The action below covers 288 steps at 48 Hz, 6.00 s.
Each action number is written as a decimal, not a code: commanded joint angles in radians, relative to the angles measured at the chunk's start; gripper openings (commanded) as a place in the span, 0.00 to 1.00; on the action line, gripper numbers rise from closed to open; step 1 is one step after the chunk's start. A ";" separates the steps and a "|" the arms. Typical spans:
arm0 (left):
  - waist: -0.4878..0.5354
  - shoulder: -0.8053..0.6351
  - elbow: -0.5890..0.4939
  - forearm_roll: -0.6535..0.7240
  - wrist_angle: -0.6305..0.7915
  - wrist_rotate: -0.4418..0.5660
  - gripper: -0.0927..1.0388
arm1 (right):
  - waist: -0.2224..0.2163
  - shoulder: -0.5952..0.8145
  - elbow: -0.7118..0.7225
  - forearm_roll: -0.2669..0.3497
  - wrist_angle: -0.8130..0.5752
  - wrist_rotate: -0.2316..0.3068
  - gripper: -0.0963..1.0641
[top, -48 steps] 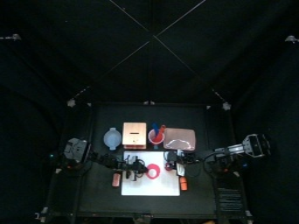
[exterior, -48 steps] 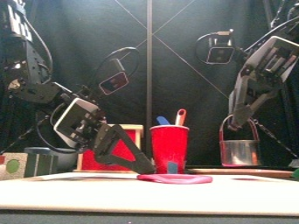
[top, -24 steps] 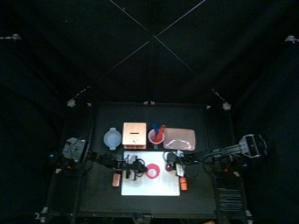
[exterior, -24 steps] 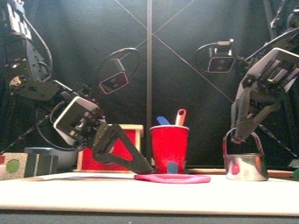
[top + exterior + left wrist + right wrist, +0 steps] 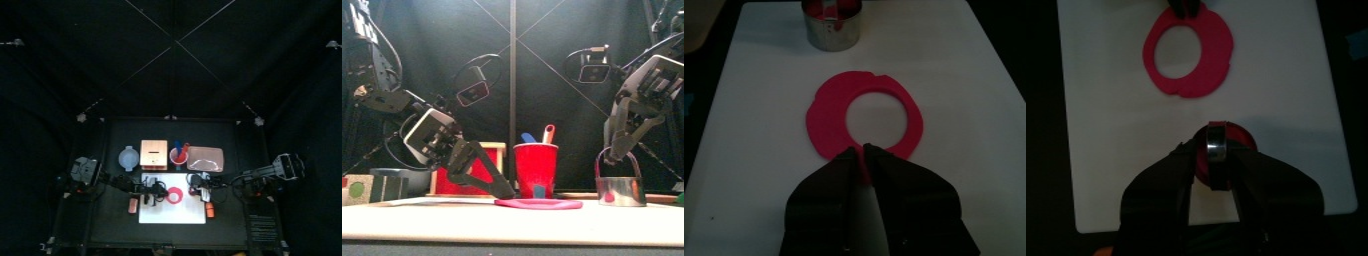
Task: Get the cutter from the drawer then cut the dough then place the extra dough in the bowl
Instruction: Place the extra dough in the bowl
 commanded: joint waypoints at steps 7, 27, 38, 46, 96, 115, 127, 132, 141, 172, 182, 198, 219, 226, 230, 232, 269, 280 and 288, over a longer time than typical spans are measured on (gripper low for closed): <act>0.002 -0.052 -0.002 0.005 -0.005 0.002 0.63 | 0.011 -0.038 -0.037 0.002 -0.014 0.000 0.75; -0.003 -0.087 0.005 0.028 -0.005 0.005 0.66 | 0.009 -0.041 -0.063 -0.021 -0.021 -0.005 0.80; -0.003 -0.094 0.006 0.048 -0.005 0.002 0.76 | 0.008 -0.041 -0.066 -0.037 -0.028 0.000 0.80; -0.003 -0.115 0.008 0.043 -0.005 0.000 0.81 | 0.008 -0.041 -0.067 -0.035 -0.029 0.000 0.80; 0.041 -0.190 -0.034 -0.336 0.244 0.121 0.81 | -0.005 -0.032 -0.061 -0.078 -0.037 -0.002 0.80; 0.123 -0.255 -0.137 -0.471 0.588 0.387 0.79 | -0.008 -0.032 -0.051 -0.087 -0.037 -0.002 0.80; 0.179 -0.268 -0.179 -0.399 0.744 0.388 0.78 | -0.011 -0.029 -0.044 -0.087 -0.037 -0.002 0.80; 0.215 -0.262 -0.224 -0.282 0.879 0.385 0.78 | -0.012 -0.031 -0.043 -0.087 -0.034 0.000 0.80; 0.215 -0.230 -0.307 -0.202 0.985 0.311 0.78 | -0.011 -0.031 -0.040 -0.078 -0.032 0.002 0.80; 0.106 -0.143 -0.408 0.281 1.143 -0.354 0.78 | -0.015 -0.029 -0.020 -0.071 -0.031 0.000 0.80; 0.083 -0.130 -0.428 0.282 1.127 -0.411 0.78 | -0.015 -0.029 -0.009 -0.069 -0.031 0.002 0.80; 0.087 -0.066 -0.454 0.290 1.120 -0.428 0.78 | -0.015 -0.031 0.000 -0.069 -0.032 0.002 0.80; 0.089 -0.060 -0.463 0.302 1.138 -0.431 0.80 | -0.011 -0.031 0.006 -0.069 -0.031 0.002 0.80; 0.089 -0.067 -0.465 0.305 1.137 -0.431 0.83 | -0.011 -0.031 0.008 -0.063 -0.031 0.002 0.80; 0.091 -0.066 -0.465 0.307 1.137 -0.431 0.85 | -0.011 -0.031 0.011 -0.063 -0.031 0.002 0.80; 0.089 -0.064 -0.465 0.307 1.137 -0.431 0.86 | -0.011 -0.031 0.012 -0.063 -0.031 0.002 0.80; 0.087 -0.005 -0.471 0.298 1.186 -0.430 0.86 | -0.008 -0.031 0.012 -0.028 -0.020 0.003 0.80; 0.084 -0.002 -0.469 0.293 1.190 -0.428 0.85 | -0.008 -0.032 0.011 -0.012 -0.009 0.002 0.80; 0.083 -0.002 -0.471 0.291 1.198 -0.426 0.81 | -0.009 -0.049 0.009 -0.020 -0.009 0.000 0.80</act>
